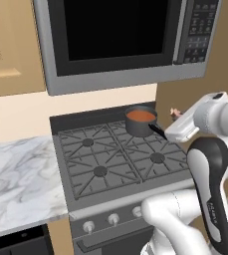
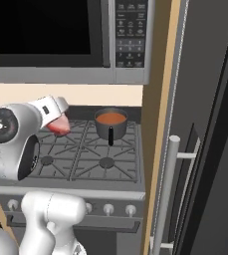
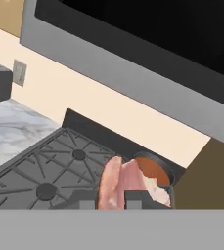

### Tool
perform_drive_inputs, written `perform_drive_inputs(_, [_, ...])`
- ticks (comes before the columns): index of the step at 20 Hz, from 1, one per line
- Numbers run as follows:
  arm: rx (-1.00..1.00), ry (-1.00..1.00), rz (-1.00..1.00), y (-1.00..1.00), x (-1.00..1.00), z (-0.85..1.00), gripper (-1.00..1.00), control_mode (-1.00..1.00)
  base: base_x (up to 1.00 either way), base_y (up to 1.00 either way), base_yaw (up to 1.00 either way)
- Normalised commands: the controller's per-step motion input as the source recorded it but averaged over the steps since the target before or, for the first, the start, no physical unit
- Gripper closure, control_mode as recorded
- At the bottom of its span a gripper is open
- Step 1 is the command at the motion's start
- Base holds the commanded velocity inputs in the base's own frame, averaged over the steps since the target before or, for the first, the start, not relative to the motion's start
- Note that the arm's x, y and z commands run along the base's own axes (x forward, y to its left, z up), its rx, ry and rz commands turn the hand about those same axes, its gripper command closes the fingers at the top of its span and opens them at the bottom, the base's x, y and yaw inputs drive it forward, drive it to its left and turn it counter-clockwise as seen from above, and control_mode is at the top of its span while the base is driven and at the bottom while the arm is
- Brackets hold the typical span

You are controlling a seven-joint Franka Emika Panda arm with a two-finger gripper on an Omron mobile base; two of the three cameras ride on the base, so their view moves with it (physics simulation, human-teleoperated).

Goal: Retrieve the steak from the fridge and place it on the saucepan with marinade on the stove.

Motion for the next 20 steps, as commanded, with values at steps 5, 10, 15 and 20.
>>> perform_drive_inputs(5, [0.00, 0.17, -0.05, -0.20, 0.14, -0.37, 1.00, -1.00, 0.00, 0.00, 0.00])
perform_drive_inputs(10, [0.00, 0.03, -0.02, -0.08, 0.22, -0.42, 1.00, -1.00, 0.00, 0.00, 0.00])
perform_drive_inputs(15, [-0.02, -0.22, 0.00, 0.00, 0.26, -0.42, 1.00, -1.00, 0.00, 0.00, 0.00])
perform_drive_inputs(20, [-0.15, -0.19, -0.02, 0.00, 0.09, -0.36, 1.00, -1.00, 0.00, 0.00, 0.00])
